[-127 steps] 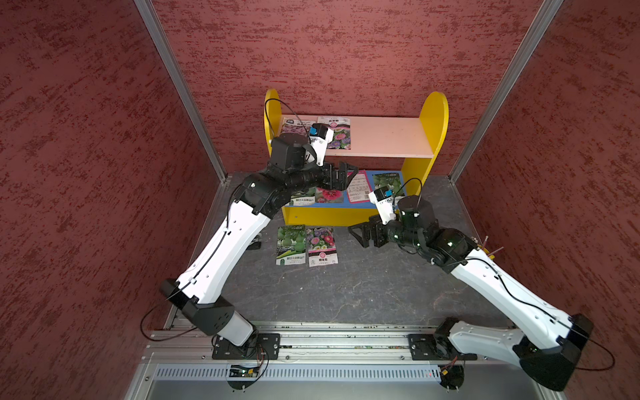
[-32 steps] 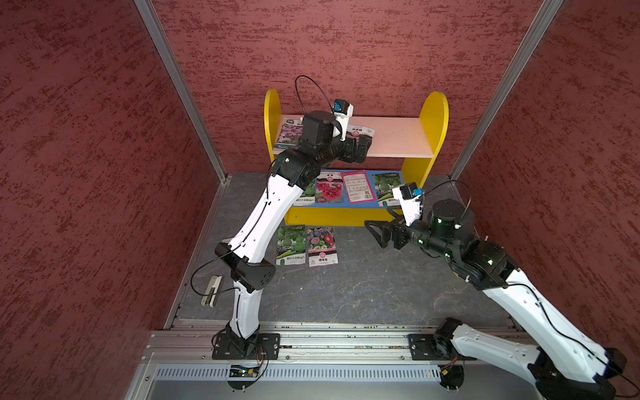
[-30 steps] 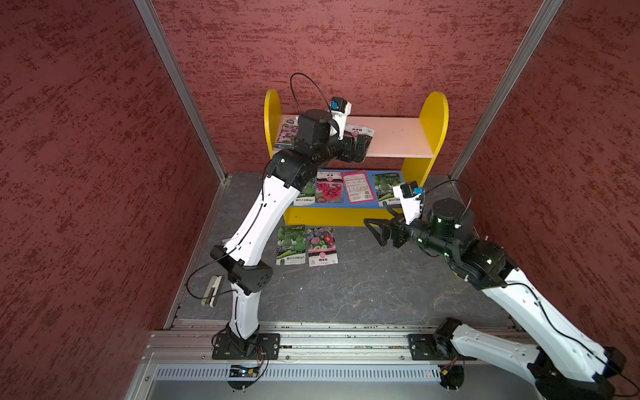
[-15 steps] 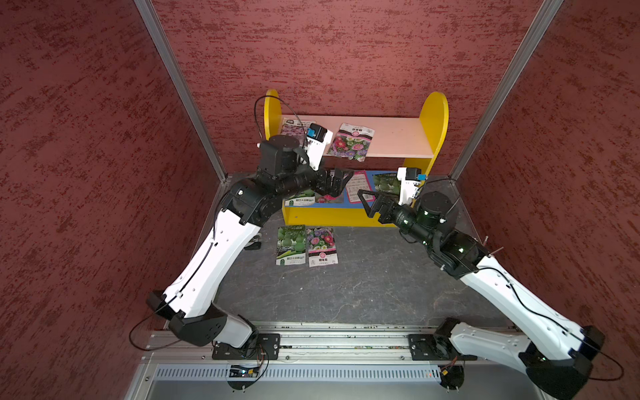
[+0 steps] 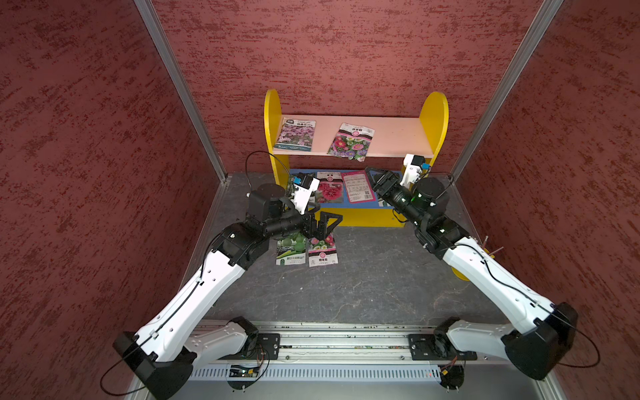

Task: Take the seed bag off the shelf
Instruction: Adjust the seed packet on the shelf.

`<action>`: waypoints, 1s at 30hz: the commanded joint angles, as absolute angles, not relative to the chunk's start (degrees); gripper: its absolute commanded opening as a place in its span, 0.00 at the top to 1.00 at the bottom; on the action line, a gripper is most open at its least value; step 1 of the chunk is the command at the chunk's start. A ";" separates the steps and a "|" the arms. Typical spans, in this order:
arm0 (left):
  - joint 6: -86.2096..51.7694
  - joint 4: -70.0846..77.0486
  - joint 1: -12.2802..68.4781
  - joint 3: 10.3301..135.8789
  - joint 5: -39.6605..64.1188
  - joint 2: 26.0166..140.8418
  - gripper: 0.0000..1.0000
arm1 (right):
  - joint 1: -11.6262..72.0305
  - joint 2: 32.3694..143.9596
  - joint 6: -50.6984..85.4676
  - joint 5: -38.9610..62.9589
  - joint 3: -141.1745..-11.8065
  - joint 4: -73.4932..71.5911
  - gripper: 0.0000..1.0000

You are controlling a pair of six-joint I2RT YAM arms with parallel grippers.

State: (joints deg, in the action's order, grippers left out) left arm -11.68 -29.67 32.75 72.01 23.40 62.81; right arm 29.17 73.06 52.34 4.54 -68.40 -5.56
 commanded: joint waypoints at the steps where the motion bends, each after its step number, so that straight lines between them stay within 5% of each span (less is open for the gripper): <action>1: -13.72 -26.03 31.90 70.78 25.94 60.57 0.00 | 27.98 74.46 56.12 8.12 -71.11 -11.65 0.37; 30: -17.14 -22.70 28.71 67.28 29.16 60.49 0.00 | 26.74 87.26 61.08 14.93 -79.80 -18.46 0.54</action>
State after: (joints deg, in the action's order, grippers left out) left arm -16.75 -24.51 29.10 67.61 28.45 60.84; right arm 27.14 86.98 60.58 13.89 -77.34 -15.62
